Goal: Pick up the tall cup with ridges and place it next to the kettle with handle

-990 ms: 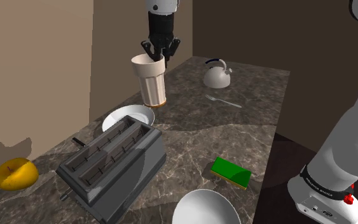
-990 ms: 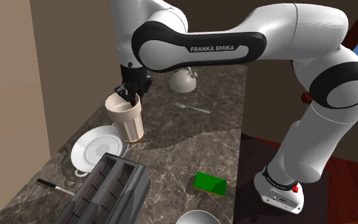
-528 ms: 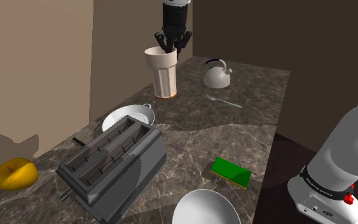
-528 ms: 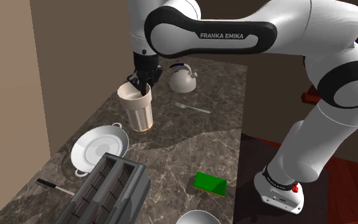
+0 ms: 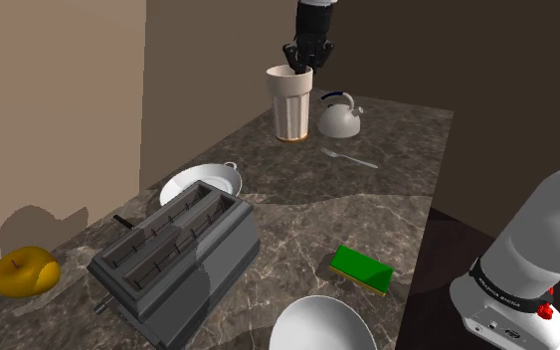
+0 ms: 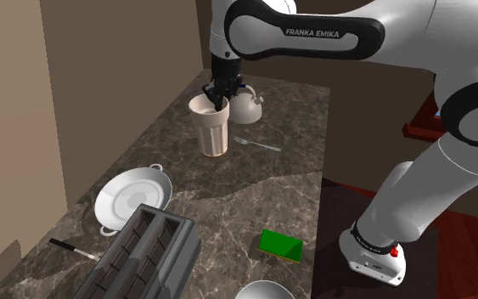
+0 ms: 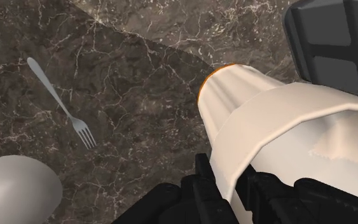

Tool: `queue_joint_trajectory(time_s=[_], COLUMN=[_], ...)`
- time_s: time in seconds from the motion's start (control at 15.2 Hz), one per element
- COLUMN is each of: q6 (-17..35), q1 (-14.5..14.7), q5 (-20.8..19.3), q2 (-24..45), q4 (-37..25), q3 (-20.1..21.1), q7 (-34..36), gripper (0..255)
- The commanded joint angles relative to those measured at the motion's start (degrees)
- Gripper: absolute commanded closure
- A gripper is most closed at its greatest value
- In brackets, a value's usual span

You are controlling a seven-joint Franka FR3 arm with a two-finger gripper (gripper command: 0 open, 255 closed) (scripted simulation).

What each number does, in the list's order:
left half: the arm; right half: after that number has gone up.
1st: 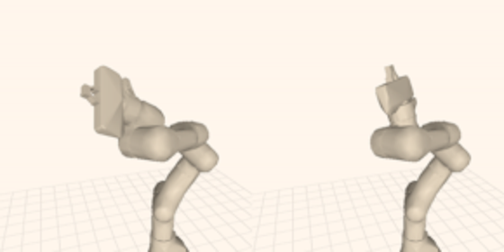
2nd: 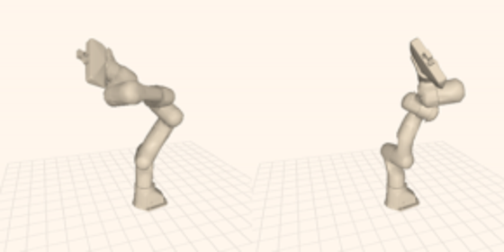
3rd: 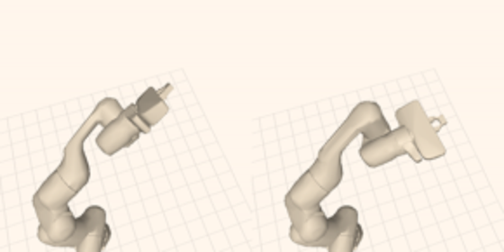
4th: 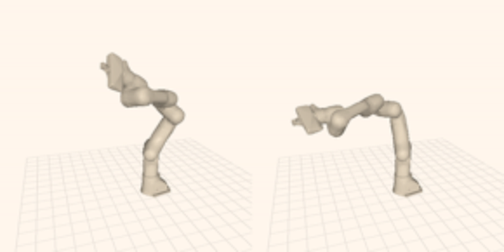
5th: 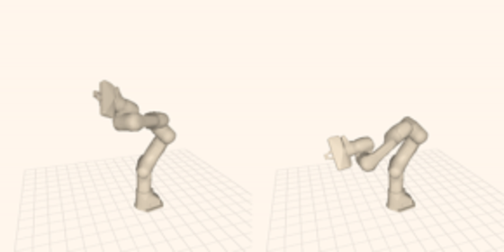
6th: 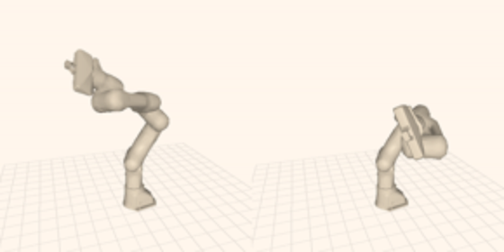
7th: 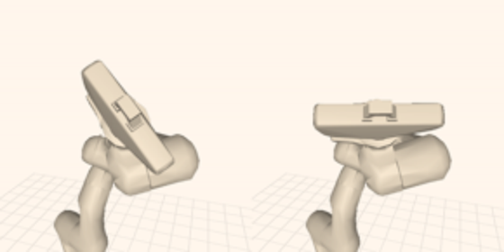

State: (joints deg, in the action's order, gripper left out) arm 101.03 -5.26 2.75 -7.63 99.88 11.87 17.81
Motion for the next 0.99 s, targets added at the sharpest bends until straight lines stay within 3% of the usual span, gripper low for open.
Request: queue_joint_trajectory(time_s=[0.0, 0.92], q6=[-0.19, -1.47], q1=[-1.2, -9.05], q5=[0.44, 1.46], q2=[-1.01, -1.47], q4=[0.86, 1.23], q3=[-1.75, -13.59], q7=[-3.1, -22.84], gripper=[255, 255])
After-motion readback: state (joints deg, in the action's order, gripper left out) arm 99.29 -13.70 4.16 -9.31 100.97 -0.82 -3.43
